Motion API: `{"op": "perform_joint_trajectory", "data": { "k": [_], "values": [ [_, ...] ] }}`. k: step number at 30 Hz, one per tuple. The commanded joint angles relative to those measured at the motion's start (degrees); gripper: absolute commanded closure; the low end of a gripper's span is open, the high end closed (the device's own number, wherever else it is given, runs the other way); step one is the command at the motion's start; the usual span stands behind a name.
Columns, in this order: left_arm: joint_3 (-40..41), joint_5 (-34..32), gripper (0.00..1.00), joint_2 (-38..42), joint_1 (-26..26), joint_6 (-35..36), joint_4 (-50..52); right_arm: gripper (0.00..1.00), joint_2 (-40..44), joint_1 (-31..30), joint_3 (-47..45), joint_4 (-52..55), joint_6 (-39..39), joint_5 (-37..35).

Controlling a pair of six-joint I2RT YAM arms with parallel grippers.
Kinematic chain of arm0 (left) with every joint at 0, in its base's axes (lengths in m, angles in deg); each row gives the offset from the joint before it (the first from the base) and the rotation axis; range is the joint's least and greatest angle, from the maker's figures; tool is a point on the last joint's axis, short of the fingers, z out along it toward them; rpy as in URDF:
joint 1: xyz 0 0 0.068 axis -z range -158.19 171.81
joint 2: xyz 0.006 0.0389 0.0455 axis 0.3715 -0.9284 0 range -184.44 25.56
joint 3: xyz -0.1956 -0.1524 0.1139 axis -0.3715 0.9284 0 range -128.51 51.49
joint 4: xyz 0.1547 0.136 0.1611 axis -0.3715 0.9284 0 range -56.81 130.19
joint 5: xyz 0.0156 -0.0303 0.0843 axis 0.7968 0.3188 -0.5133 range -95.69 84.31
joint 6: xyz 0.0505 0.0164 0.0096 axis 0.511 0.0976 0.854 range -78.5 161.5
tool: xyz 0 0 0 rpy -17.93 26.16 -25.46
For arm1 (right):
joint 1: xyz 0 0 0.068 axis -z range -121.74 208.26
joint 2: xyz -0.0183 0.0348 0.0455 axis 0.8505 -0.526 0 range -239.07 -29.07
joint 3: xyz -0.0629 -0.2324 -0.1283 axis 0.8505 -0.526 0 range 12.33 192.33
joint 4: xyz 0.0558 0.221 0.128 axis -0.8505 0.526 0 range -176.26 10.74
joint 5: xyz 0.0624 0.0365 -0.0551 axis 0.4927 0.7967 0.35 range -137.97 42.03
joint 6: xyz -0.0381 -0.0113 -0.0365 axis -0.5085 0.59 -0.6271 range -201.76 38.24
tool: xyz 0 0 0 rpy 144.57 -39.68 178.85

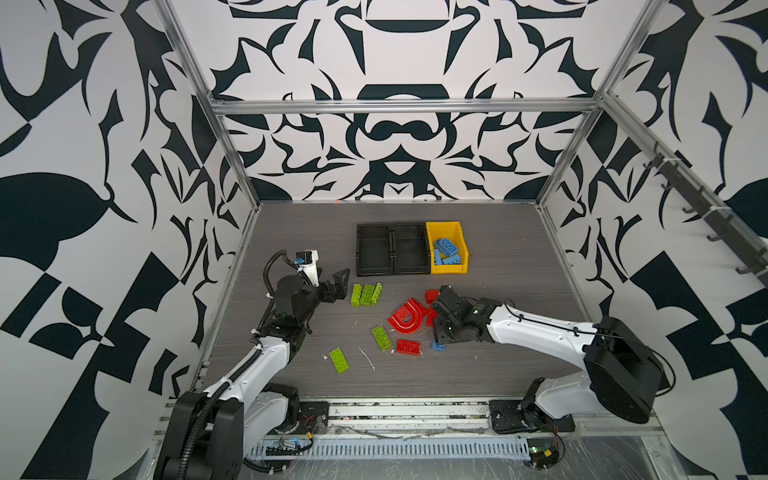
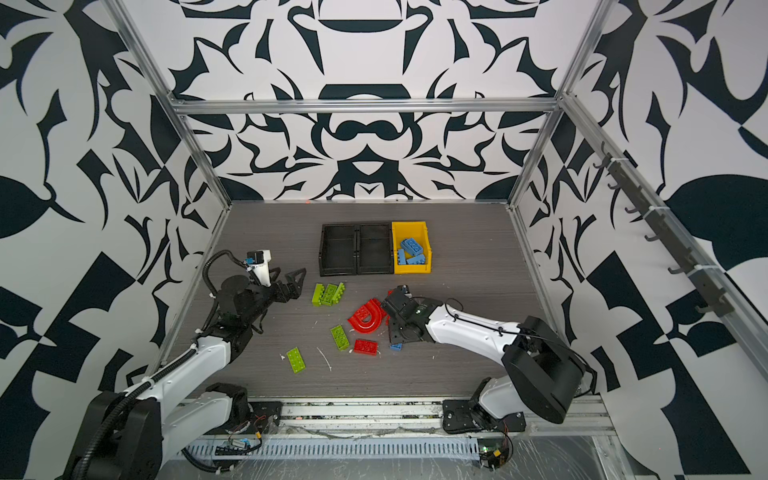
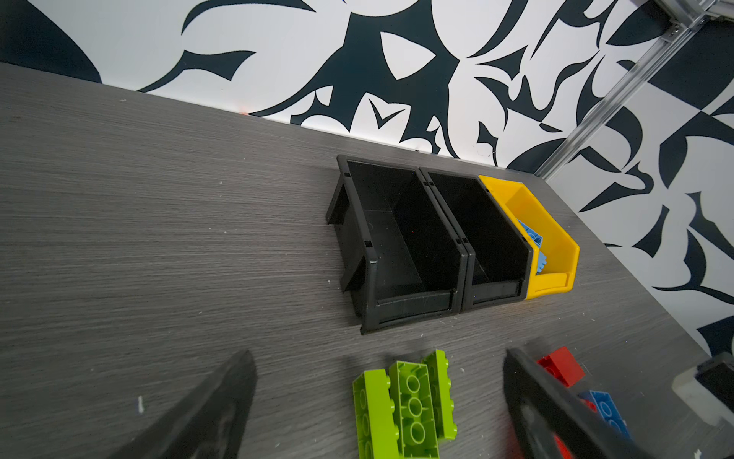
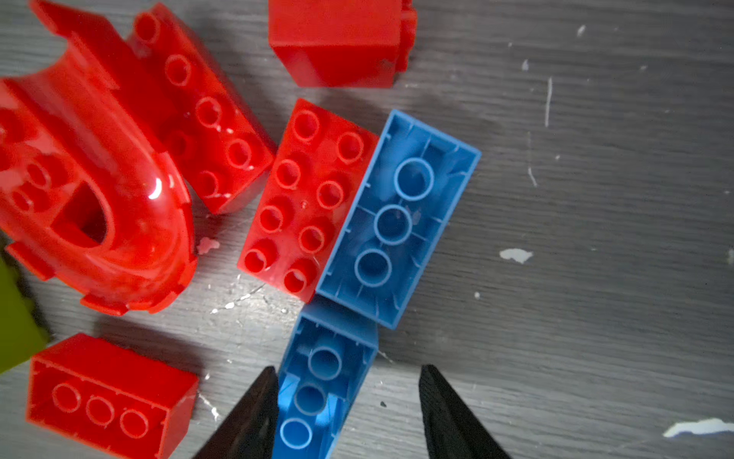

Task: Sort the legos into containers by color
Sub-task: Pick up the lego from the bottom-center of the table.

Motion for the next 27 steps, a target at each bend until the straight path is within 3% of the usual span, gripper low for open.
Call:
{"op": "perform_joint_trajectory", "data": {
  "k": [1,8,27],
  "values": [
    [0.8,-0.2,0.01,1.2,0.1,-0.3,-0.5,0.41,-0.5,-0.4,0.7,-2.2,-0.1,1.1],
    [0.8,-0.3,0.01,1.3,0.1,-0.3,-0.5,0.43,-1.9,-0.6,0.7,-3.8,-0.1,1.6],
    [0.7,-0.2,0.0,0.6,0.1,-0.4,-0.7,0.64,-1.5,-0.7,0.0,-3.6,0.0,-0.2]
  ]
}}
